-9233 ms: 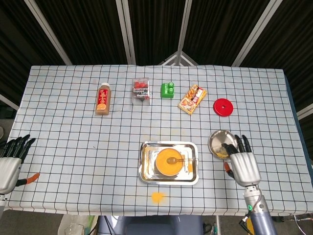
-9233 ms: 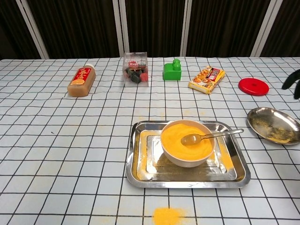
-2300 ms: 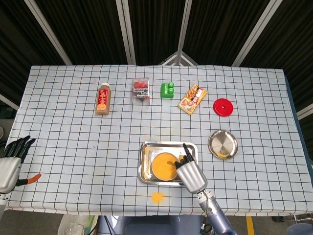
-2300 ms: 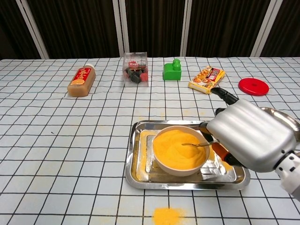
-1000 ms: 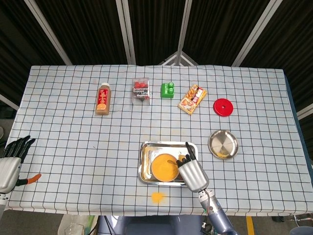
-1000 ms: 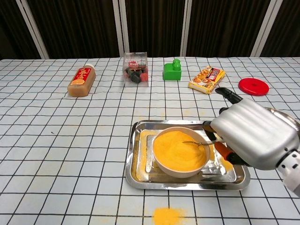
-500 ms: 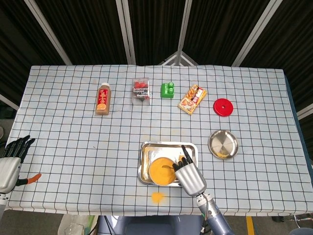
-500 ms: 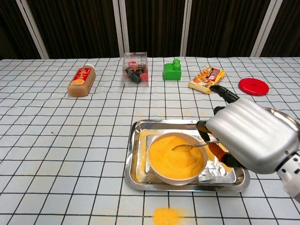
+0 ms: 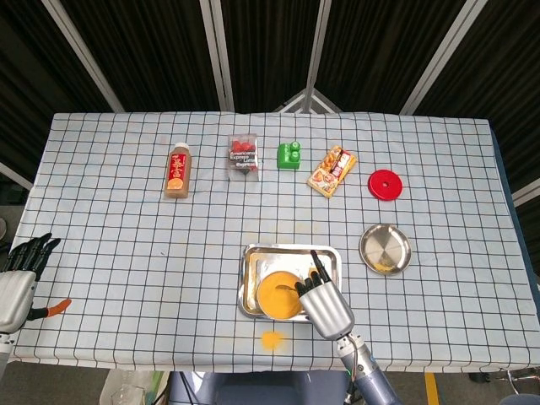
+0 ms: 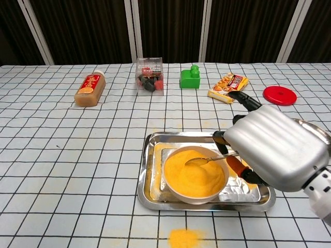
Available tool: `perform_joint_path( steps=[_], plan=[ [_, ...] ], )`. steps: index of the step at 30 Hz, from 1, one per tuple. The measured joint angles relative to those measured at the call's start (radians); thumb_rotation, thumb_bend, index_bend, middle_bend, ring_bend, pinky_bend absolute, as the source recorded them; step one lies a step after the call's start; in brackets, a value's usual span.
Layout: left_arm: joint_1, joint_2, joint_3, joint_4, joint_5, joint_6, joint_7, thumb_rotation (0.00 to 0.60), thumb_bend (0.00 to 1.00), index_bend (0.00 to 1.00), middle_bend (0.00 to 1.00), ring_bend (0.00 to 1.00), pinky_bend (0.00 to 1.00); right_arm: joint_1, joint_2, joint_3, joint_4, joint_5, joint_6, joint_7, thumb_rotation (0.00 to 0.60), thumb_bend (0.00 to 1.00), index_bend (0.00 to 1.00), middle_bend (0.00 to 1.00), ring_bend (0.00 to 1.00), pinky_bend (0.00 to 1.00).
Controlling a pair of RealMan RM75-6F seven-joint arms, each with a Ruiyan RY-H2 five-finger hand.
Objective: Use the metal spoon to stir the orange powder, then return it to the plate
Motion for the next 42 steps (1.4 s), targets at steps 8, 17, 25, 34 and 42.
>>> perform_joint_path(
  steps=[8,17,25,34,42],
  plan=[
    [-0.001,0.002,0.000,0.000,0.001,-0.002,-0.005,0.600,0.00,0.00,0.00,0.00,0.00,-0.014,0.021,-0.016,-0.057,-0.013,-0.003,-0.032,0.600,0.75,0.95,0.79,0.47,0.00],
    [0.000,0.001,0.001,-0.001,0.001,-0.001,-0.002,0.600,0.00,0.00,0.00,0.00,0.00,-0.042,0.046,-0.039,-0.087,-0.020,-0.003,-0.047,0.600,0.75,0.95,0.79,0.47,0.00],
    [-0.001,0.001,0.002,-0.001,-0.002,-0.006,-0.002,0.600,0.00,0.00,0.00,0.00,0.00,-0.060,0.055,-0.044,-0.079,-0.018,-0.001,-0.034,0.600,0.75,0.95,0.79,0.47,0.00],
    [-0.001,0.001,0.001,-0.003,-0.005,-0.007,-0.001,0.600,0.00,0.00,0.00,0.00,0.00,-0.063,0.050,-0.021,-0.046,-0.004,-0.011,-0.021,0.600,0.75,0.95,0.79,0.47,0.00],
    [-0.001,0.002,-0.001,-0.004,-0.007,-0.007,-0.004,0.600,0.00,0.00,0.00,0.00,0.00,-0.057,0.046,0.009,-0.031,0.010,-0.018,-0.014,0.600,0.75,0.95,0.79,0.47,0.00]
  ],
)
